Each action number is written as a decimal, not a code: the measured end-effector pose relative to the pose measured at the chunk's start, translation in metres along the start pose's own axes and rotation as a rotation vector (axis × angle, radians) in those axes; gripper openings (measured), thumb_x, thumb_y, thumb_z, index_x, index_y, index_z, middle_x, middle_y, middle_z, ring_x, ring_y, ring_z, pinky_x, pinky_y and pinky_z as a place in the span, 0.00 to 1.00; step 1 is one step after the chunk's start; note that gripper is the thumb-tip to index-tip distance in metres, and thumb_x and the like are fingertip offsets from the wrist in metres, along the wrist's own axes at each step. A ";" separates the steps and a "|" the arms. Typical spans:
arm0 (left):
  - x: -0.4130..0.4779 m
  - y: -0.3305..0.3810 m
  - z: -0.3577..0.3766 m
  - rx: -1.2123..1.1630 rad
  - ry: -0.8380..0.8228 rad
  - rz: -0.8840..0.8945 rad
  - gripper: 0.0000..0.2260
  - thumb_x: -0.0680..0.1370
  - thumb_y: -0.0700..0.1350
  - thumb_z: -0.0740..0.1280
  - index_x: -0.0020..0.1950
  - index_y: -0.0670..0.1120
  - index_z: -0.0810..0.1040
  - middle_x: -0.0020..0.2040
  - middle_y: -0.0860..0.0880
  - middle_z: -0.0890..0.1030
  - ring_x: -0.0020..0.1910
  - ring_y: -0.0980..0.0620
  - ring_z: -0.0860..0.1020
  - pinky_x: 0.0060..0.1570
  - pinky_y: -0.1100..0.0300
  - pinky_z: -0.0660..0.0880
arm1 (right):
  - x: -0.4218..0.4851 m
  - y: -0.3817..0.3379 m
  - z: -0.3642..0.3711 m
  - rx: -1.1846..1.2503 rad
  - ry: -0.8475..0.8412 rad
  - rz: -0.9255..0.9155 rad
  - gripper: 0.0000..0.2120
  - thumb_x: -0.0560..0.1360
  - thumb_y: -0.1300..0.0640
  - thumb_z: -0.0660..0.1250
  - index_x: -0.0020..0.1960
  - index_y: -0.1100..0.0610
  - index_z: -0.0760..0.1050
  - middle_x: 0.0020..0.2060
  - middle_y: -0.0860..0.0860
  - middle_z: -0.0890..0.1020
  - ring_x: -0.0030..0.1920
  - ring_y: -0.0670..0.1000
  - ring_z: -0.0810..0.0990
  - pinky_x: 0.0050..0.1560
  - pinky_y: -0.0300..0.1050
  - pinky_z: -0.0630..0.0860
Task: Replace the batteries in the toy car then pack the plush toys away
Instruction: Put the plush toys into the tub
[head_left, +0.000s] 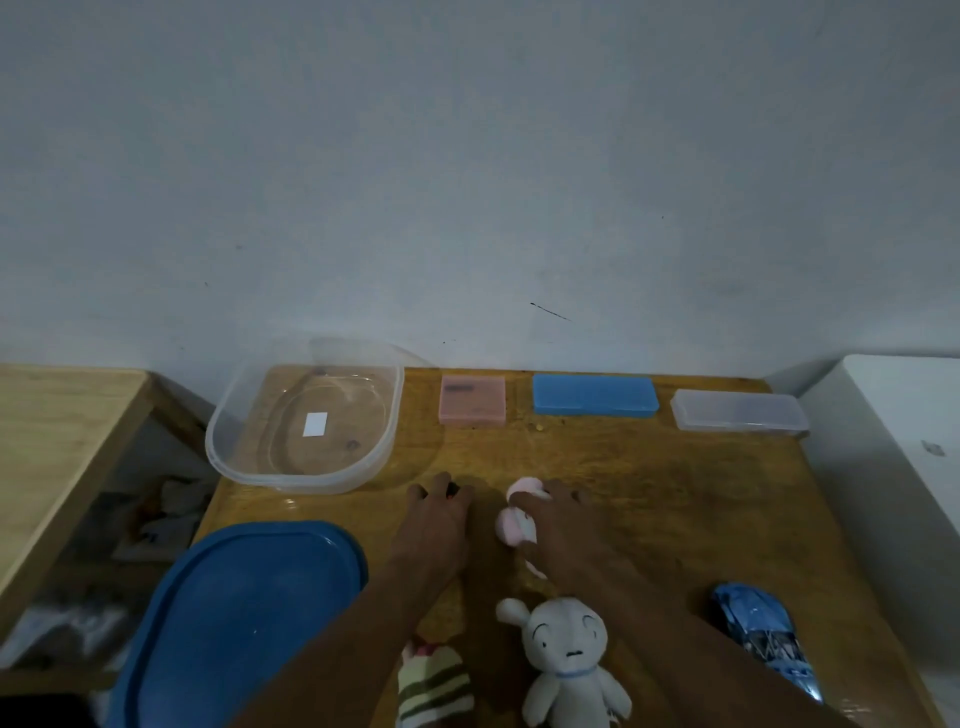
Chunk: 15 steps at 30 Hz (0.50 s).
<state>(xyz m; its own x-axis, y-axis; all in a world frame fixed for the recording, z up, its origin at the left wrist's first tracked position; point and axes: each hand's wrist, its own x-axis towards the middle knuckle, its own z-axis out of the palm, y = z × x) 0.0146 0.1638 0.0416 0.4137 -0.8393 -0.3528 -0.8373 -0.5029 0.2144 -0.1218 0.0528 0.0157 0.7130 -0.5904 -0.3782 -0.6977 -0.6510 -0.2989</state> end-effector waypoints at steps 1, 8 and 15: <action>-0.002 0.002 -0.004 0.010 0.025 0.006 0.23 0.79 0.44 0.62 0.74 0.49 0.63 0.73 0.44 0.60 0.69 0.41 0.62 0.70 0.49 0.62 | -0.001 0.000 -0.003 0.005 0.012 0.000 0.26 0.74 0.48 0.66 0.70 0.41 0.64 0.71 0.53 0.63 0.68 0.58 0.64 0.67 0.54 0.63; -0.016 0.004 -0.043 -0.044 0.231 -0.018 0.26 0.77 0.44 0.67 0.73 0.50 0.63 0.73 0.45 0.62 0.69 0.41 0.62 0.67 0.50 0.66 | -0.004 -0.014 -0.043 0.060 0.152 -0.067 0.27 0.73 0.48 0.69 0.69 0.43 0.66 0.69 0.54 0.66 0.64 0.57 0.68 0.64 0.53 0.68; -0.030 -0.030 -0.101 0.009 0.459 -0.078 0.23 0.76 0.39 0.65 0.70 0.49 0.67 0.69 0.45 0.66 0.62 0.40 0.67 0.60 0.53 0.68 | 0.007 -0.066 -0.090 0.041 0.311 -0.192 0.24 0.72 0.46 0.67 0.67 0.42 0.67 0.64 0.54 0.69 0.60 0.57 0.68 0.59 0.52 0.69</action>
<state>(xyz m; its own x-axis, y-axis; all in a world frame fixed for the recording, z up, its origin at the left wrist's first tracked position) 0.0635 0.1838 0.1377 0.5894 -0.8047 0.0721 -0.7996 -0.5682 0.1946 -0.0643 0.0484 0.1117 0.8142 -0.5799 -0.0294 -0.5466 -0.7484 -0.3758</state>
